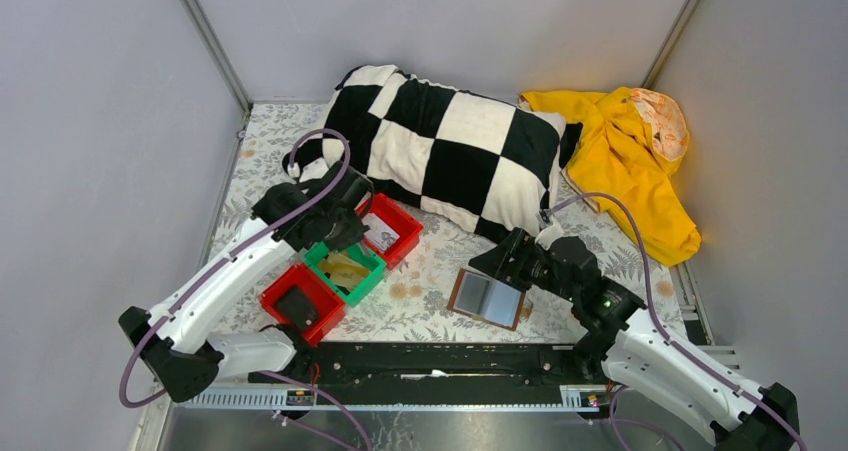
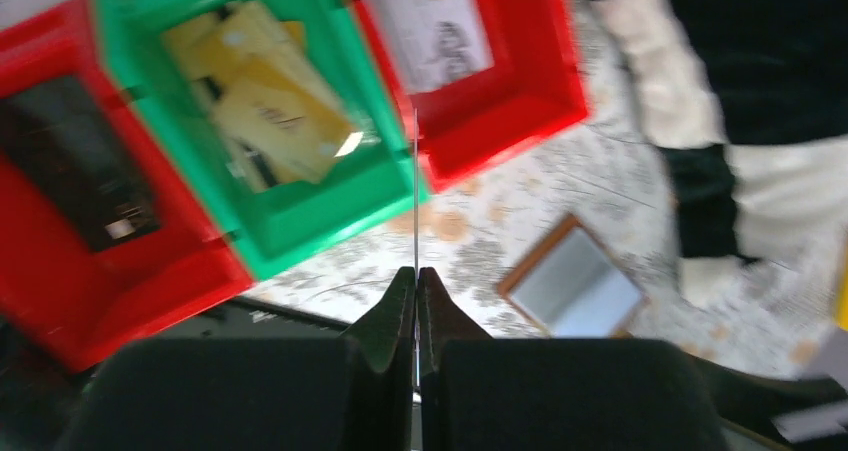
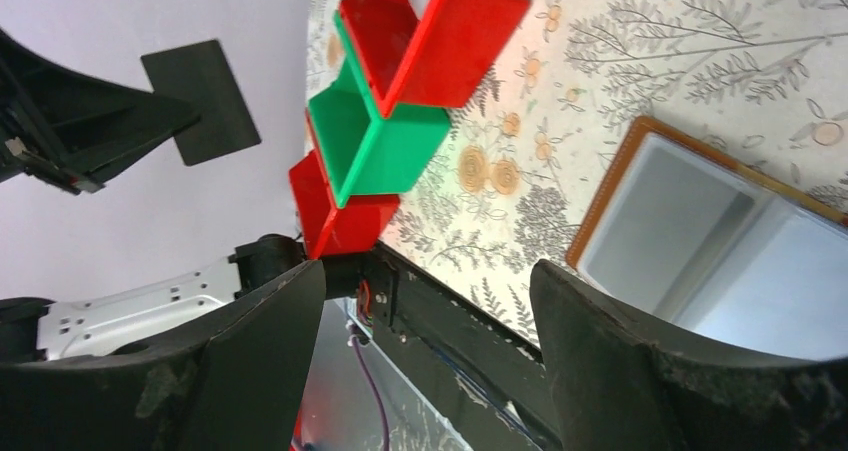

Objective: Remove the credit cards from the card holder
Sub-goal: Place the credit card in the storage box.

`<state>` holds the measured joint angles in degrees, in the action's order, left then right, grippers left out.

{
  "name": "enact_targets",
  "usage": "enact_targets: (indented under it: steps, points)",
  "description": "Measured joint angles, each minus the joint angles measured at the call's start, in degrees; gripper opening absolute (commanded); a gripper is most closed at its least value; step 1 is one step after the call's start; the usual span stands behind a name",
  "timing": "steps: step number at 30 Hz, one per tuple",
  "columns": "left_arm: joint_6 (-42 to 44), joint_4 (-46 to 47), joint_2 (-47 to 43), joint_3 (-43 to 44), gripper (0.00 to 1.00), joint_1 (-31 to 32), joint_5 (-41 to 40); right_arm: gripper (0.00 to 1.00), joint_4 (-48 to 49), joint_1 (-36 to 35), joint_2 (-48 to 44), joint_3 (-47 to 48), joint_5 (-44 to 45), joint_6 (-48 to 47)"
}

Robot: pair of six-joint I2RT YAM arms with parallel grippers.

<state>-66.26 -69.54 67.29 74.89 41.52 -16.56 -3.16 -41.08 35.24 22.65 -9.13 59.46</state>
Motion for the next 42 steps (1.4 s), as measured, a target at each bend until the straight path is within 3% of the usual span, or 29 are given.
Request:
enact_targets:
  steps: [5, 12, 27, 39, 42]
  points:
    - [-4.2, -8.5, 0.2, -2.8, 0.00, -0.1, -6.6, 0.82, -2.3, 0.0, 1.1, 0.0, 0.7, -0.8]
    - [-6.9, -12.6, 0.2, -10.6, 0.00, -4.0, -10.4, 0.83, -5.4, 0.0, 2.1, 0.1, 1.5, -2.3]
    - [2.0, -13.5, -2.4, -21.3, 0.00, -19.6, -10.0, 0.83, -9.4, 0.0, 12.8, 4.9, 2.4, -7.8]
    - [3.3, -13.1, 5.4, -24.0, 0.00, -20.4, -8.9, 0.84, -9.4, 2.3, 18.4, 5.9, 0.9, -11.4]
    - [3.3, -13.1, 5.6, -24.0, 0.11, -20.4, -8.3, 0.84, -9.4, 2.8, 18.4, 6.4, 0.5, -12.0]
